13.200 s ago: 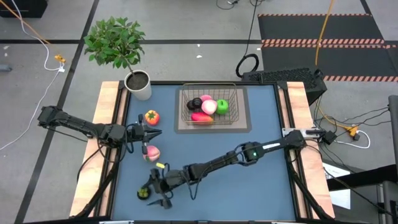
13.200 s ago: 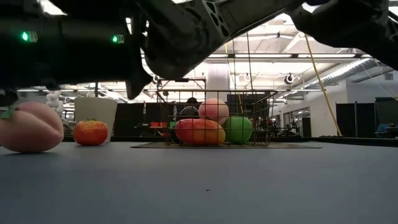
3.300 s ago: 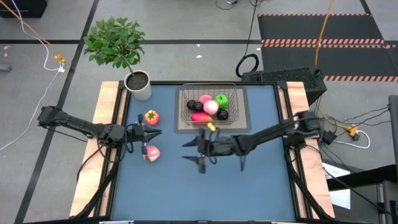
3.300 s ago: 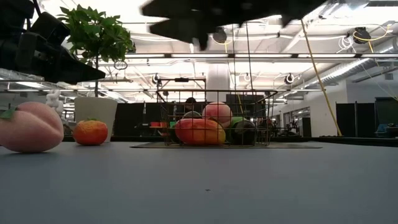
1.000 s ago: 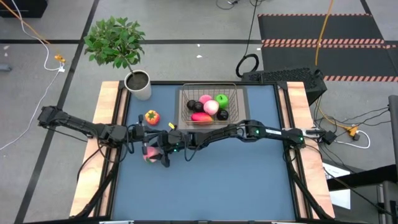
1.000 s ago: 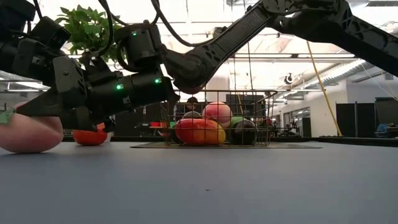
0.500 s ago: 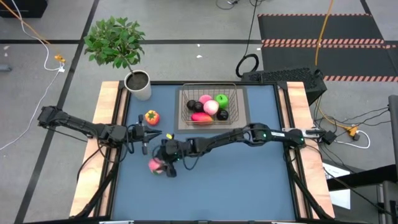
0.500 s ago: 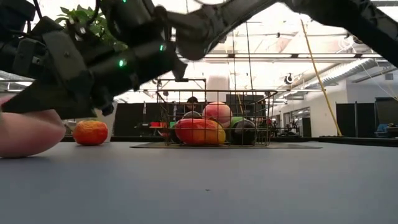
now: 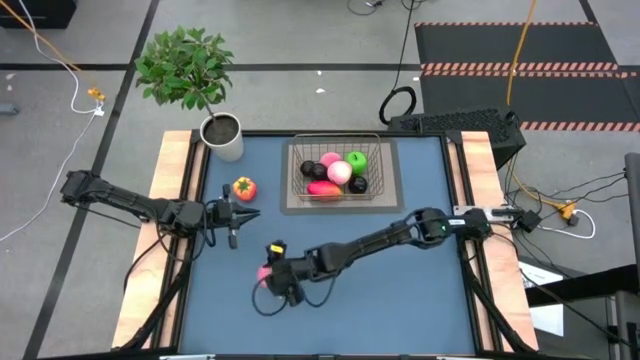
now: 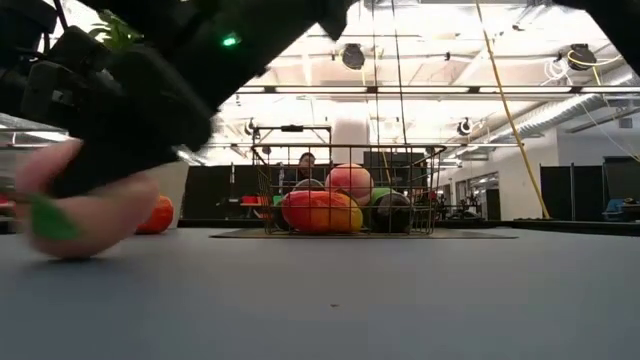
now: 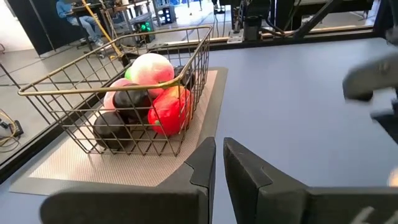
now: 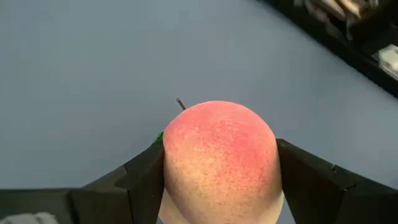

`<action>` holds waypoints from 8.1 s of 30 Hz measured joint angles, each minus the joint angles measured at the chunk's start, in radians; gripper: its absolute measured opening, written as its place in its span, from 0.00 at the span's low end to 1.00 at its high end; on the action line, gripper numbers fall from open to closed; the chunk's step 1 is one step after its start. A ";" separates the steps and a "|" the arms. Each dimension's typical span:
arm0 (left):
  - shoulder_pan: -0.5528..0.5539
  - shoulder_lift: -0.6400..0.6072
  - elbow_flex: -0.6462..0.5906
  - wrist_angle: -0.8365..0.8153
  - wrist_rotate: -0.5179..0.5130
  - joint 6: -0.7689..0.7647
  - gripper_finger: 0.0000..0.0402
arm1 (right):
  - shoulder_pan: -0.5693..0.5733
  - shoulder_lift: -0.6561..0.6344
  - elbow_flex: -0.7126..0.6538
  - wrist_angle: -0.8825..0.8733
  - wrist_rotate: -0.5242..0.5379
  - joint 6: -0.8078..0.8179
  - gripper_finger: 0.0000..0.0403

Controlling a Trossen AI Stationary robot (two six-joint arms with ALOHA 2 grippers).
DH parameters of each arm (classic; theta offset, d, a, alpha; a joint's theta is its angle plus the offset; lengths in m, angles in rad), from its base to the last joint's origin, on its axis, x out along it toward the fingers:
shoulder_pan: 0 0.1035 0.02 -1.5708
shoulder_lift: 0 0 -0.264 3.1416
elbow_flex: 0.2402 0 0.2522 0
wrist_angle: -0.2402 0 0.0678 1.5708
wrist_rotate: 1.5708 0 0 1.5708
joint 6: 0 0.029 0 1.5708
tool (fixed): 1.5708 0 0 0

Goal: Build produce basket
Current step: Put the pink peach into the wire basket, then put the orange tomato into the wire basket

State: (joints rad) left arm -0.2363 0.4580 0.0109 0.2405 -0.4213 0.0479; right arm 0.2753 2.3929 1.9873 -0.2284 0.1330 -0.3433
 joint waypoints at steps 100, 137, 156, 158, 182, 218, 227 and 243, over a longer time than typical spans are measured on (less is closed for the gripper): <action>0.000 0.000 0.000 -0.004 0.000 0.000 0.09 | -0.018 -0.845 -1.105 0.634 0.259 0.486 0.98; 0.000 0.000 0.000 0.070 0.002 -0.370 0.09 | -0.288 -0.659 -0.723 0.375 0.016 0.127 0.98; 0.007 -0.002 0.042 0.052 -0.015 -0.236 0.09 | -0.454 -0.622 -0.579 0.372 -0.238 0.216 0.98; 0.007 -0.003 0.113 -0.071 -0.022 -0.196 0.09 | -0.469 -0.578 -0.493 0.344 -0.237 0.235 0.98; -0.034 -0.014 0.492 -0.784 -0.326 -0.235 0.29 | -0.494 0.163 0.336 0.164 -0.212 0.376 0.98; 0.137 0.368 0.337 -0.785 -0.331 -0.765 0.98 | -0.443 -1.135 -1.237 0.721 0.012 0.357 0.98; 0.291 0.478 0.337 -0.774 -0.306 -0.754 0.96 | -0.446 -1.214 -1.323 0.756 0.053 0.409 0.98; 0.544 0.664 0.337 -0.579 -0.089 -0.590 0.97 | -0.446 -1.213 -1.324 0.778 0.054 0.425 0.98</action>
State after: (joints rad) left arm 0.3074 1.1224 0.3481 -0.3389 -0.5107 -0.5423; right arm -0.1707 1.1797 0.6636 0.5491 0.1871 0.0813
